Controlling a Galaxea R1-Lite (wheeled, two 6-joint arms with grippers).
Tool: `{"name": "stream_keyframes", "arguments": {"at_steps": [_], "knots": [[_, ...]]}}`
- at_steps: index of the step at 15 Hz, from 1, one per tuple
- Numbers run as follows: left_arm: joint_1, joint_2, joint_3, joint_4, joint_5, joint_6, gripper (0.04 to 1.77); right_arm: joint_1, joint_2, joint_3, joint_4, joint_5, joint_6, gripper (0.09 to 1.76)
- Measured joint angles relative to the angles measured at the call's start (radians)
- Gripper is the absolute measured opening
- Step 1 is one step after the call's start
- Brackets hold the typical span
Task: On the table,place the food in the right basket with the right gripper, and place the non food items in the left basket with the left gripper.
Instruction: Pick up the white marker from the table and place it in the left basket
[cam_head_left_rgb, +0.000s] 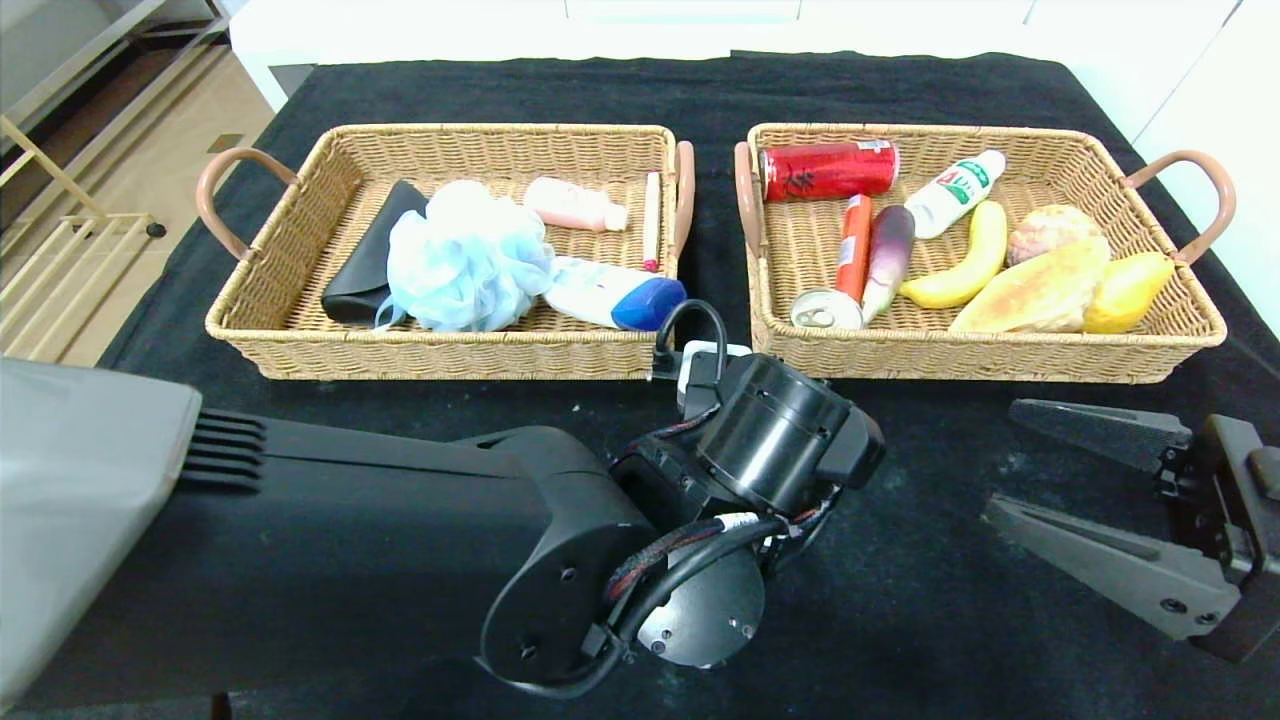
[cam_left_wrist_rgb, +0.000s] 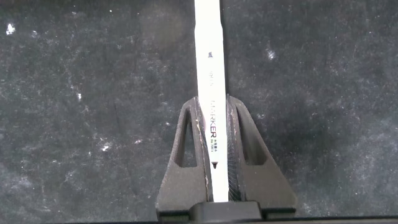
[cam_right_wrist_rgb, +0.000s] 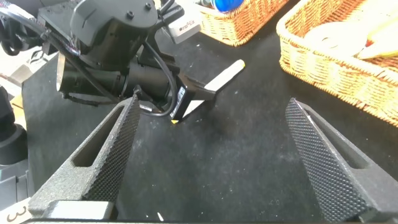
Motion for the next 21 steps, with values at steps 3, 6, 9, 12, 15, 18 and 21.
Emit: {"name": "stream_keyframes", "arguments": {"at_steps": [3,6,9,12,15,18,21], "knots": [[-0.001,0.005,0.0,0.001,0.001,0.0,0.25,0.0,0.0,0.0,0.001,0.0,0.0,1.71],[-0.001,0.006,0.001,0.004,0.002,0.0,0.25,0.0,0.0,0.0,0.001,0.0,0.0,1.71],[-0.002,0.005,0.001,0.007,0.001,0.0,0.25,0.0,0.0,0.001,0.001,0.0,0.0,1.71],[-0.003,-0.001,0.002,0.009,0.003,0.003,0.25,0.0,0.0,0.0,0.0,0.0,0.0,1.71],[-0.006,-0.023,0.004,0.018,0.003,0.022,0.25,0.0,0.0,0.0,0.0,0.0,0.0,1.71],[-0.007,-0.065,0.009,0.016,0.003,0.031,0.25,0.0,0.0,0.002,0.002,0.0,0.0,1.71],[-0.015,-0.127,0.036,0.013,-0.008,0.044,0.25,0.003,0.0,0.004,0.001,0.0,-0.002,1.71]]}}
